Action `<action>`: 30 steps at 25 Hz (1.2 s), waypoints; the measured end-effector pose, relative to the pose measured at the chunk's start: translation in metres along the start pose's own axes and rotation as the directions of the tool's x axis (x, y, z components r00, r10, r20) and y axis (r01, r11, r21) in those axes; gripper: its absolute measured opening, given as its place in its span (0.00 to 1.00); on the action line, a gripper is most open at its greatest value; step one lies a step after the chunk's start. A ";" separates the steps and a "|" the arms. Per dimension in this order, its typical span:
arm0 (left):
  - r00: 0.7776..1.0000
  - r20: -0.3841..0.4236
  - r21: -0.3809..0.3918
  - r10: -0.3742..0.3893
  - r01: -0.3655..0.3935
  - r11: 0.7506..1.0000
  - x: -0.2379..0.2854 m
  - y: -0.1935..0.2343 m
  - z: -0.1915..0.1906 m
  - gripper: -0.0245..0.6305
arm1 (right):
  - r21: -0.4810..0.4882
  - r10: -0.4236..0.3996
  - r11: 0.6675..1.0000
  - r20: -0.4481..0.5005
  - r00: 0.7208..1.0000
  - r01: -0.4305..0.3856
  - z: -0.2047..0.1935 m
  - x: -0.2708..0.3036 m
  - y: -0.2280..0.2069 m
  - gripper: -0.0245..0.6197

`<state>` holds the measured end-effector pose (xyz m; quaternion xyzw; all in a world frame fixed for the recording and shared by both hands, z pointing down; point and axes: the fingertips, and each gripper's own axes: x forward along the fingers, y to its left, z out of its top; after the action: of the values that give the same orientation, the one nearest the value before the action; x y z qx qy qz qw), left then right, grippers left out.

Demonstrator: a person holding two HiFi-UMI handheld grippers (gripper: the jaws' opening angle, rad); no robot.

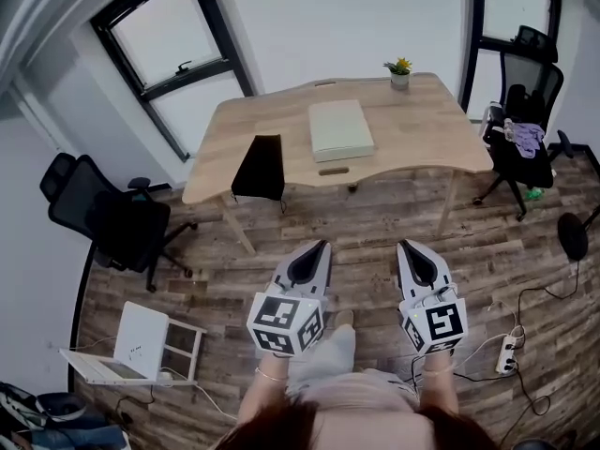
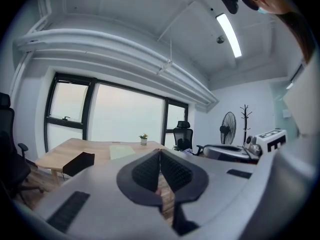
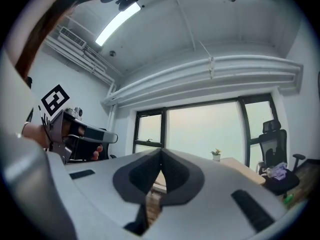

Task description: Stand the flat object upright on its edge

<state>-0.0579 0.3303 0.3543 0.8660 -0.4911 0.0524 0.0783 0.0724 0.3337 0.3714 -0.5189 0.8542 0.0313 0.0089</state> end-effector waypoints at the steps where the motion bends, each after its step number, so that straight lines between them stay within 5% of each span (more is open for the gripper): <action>1: 1.000 0.000 0.001 0.000 0.000 1.000 0.005 0.003 0.001 0.05 | 0.003 -0.005 1.000 0.002 1.000 0.005 0.000 0.004 -0.004 0.04; 30: 0.996 -0.038 0.003 -0.081 0.082 0.997 0.138 0.132 0.028 0.05 | -0.010 -0.037 0.999 -0.051 0.998 0.036 -0.007 0.194 -0.046 0.04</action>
<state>-0.0999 0.1424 0.3612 0.8843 -0.4537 0.0666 0.0876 0.0237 0.1408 0.3675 -0.5351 0.8444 0.0221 -0.0147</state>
